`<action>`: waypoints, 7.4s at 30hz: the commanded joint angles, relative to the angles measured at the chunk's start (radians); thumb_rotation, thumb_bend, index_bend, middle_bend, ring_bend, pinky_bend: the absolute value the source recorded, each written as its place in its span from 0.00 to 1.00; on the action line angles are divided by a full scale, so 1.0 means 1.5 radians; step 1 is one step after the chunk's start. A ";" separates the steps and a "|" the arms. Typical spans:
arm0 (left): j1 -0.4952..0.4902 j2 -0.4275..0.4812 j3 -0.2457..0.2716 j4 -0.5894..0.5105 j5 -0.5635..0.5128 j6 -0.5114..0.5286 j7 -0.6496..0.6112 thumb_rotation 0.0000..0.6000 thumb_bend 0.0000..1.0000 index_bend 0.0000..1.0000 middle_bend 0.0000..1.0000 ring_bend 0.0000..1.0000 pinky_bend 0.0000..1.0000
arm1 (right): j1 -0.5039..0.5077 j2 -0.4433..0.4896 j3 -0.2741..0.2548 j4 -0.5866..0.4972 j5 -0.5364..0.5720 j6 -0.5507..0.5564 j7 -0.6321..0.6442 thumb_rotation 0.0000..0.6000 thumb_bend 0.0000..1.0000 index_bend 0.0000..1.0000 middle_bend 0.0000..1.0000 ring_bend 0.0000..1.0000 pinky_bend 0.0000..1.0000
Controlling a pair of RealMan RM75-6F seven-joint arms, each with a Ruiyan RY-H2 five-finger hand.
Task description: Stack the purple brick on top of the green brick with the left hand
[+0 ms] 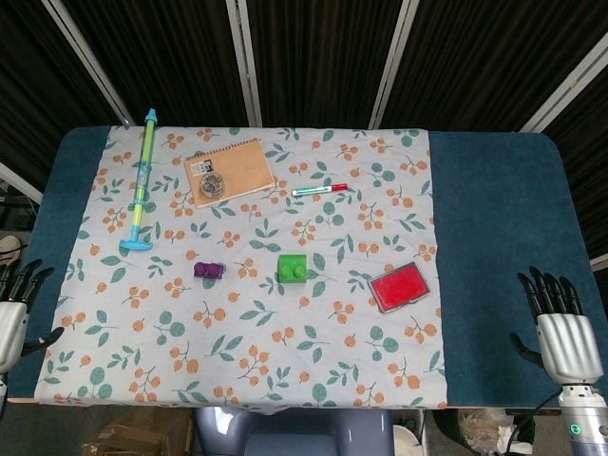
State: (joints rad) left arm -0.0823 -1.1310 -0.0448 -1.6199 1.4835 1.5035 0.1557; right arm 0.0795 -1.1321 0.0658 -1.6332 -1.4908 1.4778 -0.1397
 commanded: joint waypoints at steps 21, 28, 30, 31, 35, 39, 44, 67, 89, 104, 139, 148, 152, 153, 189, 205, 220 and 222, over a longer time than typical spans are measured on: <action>0.002 0.004 -0.005 0.002 -0.013 -0.001 -0.015 1.00 0.10 0.16 0.08 0.00 0.00 | -0.004 0.003 0.000 -0.003 0.005 0.003 -0.002 1.00 0.25 0.07 0.01 0.00 0.00; 0.004 0.007 -0.008 0.006 -0.018 -0.001 -0.025 1.00 0.10 0.16 0.09 0.00 0.00 | -0.006 0.003 0.000 -0.002 0.000 0.009 0.000 1.00 0.25 0.06 0.01 0.00 0.00; 0.003 0.005 -0.007 0.006 -0.018 -0.002 -0.023 1.00 0.10 0.16 0.11 0.00 0.00 | -0.006 0.004 0.000 -0.003 -0.001 0.010 0.002 1.00 0.25 0.06 0.01 0.00 0.00; 0.002 0.002 -0.009 0.009 -0.019 -0.003 -0.017 1.00 0.10 0.16 0.12 0.00 0.00 | -0.007 0.004 0.000 -0.003 -0.001 0.011 0.005 1.00 0.25 0.07 0.01 0.00 0.00; -0.032 -0.036 -0.034 0.028 -0.047 -0.037 0.035 1.00 0.10 0.16 0.20 0.00 0.01 | -0.011 0.009 0.001 -0.002 0.002 0.014 0.021 1.00 0.25 0.07 0.01 0.00 0.00; -0.091 -0.053 -0.076 0.012 -0.111 -0.119 0.069 1.00 0.10 0.18 0.21 0.00 0.02 | -0.009 0.010 0.000 0.000 0.000 0.011 0.030 1.00 0.25 0.07 0.01 0.00 0.00; -0.166 -0.090 -0.126 -0.007 -0.191 -0.175 0.184 1.00 0.10 0.20 0.24 0.01 0.02 | -0.007 0.009 0.001 0.002 0.002 0.005 0.031 1.00 0.25 0.07 0.01 0.00 0.00; -0.352 -0.288 -0.119 0.039 -0.398 -0.200 0.500 1.00 0.19 0.27 0.31 0.05 0.02 | -0.004 0.010 0.002 0.001 0.006 -0.003 0.033 1.00 0.25 0.07 0.01 0.00 0.00; -0.400 -0.407 -0.093 0.160 -0.390 -0.208 0.513 1.00 0.20 0.29 0.37 0.07 0.02 | -0.001 0.008 0.002 0.000 0.013 -0.011 0.028 1.00 0.25 0.07 0.01 0.00 0.00; -0.417 -0.467 -0.085 0.241 -0.395 -0.229 0.511 1.00 0.20 0.33 0.38 0.08 0.02 | 0.002 0.007 0.002 -0.001 0.016 -0.016 0.024 1.00 0.25 0.07 0.01 0.00 0.00; -0.425 -0.496 -0.080 0.253 -0.396 -0.222 0.550 1.00 0.22 0.40 0.43 0.10 0.02 | 0.004 0.007 0.000 -0.003 0.014 -0.018 0.022 1.00 0.25 0.06 0.01 0.00 0.00; -0.424 -0.493 -0.076 0.245 -0.395 -0.207 0.575 1.00 0.26 0.41 0.44 0.10 0.02 | 0.004 0.008 0.001 -0.007 0.016 -0.018 0.017 1.00 0.25 0.07 0.01 0.00 0.00; -0.424 -0.494 -0.073 0.243 -0.393 -0.201 0.585 1.00 0.31 0.43 0.45 0.10 0.02 | 0.004 0.007 0.000 -0.008 0.018 -0.019 0.014 1.00 0.25 0.07 0.01 0.00 0.00; -0.424 -0.495 -0.072 0.242 -0.392 -0.199 0.588 1.00 0.32 0.44 0.45 0.10 0.02 | 0.004 0.006 0.000 -0.008 0.018 -0.020 0.014 1.00 0.25 0.07 0.01 0.00 0.00; -0.457 -0.413 -0.192 -0.020 -0.528 -0.118 0.736 1.00 0.50 0.54 0.53 0.13 0.02 | 0.006 0.006 -0.001 -0.014 0.025 -0.029 0.010 1.00 0.25 0.07 0.01 0.00 0.00; -0.619 -0.449 -0.302 -0.152 -0.655 0.049 0.919 1.00 0.48 0.54 0.53 0.13 0.02 | 0.011 0.005 0.000 -0.010 0.029 -0.037 0.017 1.00 0.25 0.07 0.01 0.00 0.00; -0.697 -0.519 -0.284 -0.031 -0.673 0.033 0.905 1.00 0.48 0.55 0.53 0.13 0.02 | 0.012 0.007 0.003 0.000 0.031 -0.037 0.037 1.00 0.25 0.07 0.01 0.00 0.00; -0.705 -0.530 -0.283 -0.005 -0.673 0.019 0.893 1.00 0.48 0.55 0.53 0.13 0.02 | 0.011 0.007 0.003 0.002 0.030 -0.035 0.038 1.00 0.25 0.07 0.01 0.00 0.00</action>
State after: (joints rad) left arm -1.1246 -1.9072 -0.4725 -1.6607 0.4747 1.5538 1.5150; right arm 0.0965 -1.1212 0.0706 -1.6308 -1.4458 1.4248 -0.0829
